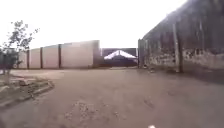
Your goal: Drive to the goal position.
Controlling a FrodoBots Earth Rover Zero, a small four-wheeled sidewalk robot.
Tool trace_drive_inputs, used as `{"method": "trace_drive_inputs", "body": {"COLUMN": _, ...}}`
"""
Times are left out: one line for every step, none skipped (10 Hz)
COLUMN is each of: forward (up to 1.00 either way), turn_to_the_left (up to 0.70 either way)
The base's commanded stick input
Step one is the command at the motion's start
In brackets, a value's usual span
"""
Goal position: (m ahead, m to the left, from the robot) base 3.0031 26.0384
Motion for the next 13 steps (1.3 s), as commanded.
{"method": "trace_drive_inputs", "body": {"forward": 0.7, "turn_to_the_left": 0.1}}
{"method": "trace_drive_inputs", "body": {"forward": 0.7, "turn_to_the_left": 0.11}}
{"method": "trace_drive_inputs", "body": {"forward": 0.7, "turn_to_the_left": 0.12}}
{"method": "trace_drive_inputs", "body": {"forward": 0.7, "turn_to_the_left": 0.12}}
{"method": "trace_drive_inputs", "body": {"forward": 0.7, "turn_to_the_left": 0.11}}
{"method": "trace_drive_inputs", "body": {"forward": 0.7, "turn_to_the_left": 0.12}}
{"method": "trace_drive_inputs", "body": {"forward": 0.7, "turn_to_the_left": 0.11}}
{"method": "trace_drive_inputs", "body": {"forward": 0.7, "turn_to_the_left": 0.11}}
{"method": "trace_drive_inputs", "body": {"forward": 0.7, "turn_to_the_left": 0.06}}
{"method": "trace_drive_inputs", "body": {"forward": 0.7, "turn_to_the_left": 0.13}}
{"method": "trace_drive_inputs", "body": {"forward": 0.7, "turn_to_the_left": 0.06}}
{"method": "trace_drive_inputs", "body": {"forward": 0.7, "turn_to_the_left": 0.35}}
{"method": "trace_drive_inputs", "body": {"forward": 0.7, "turn_to_the_left": 0.35}}
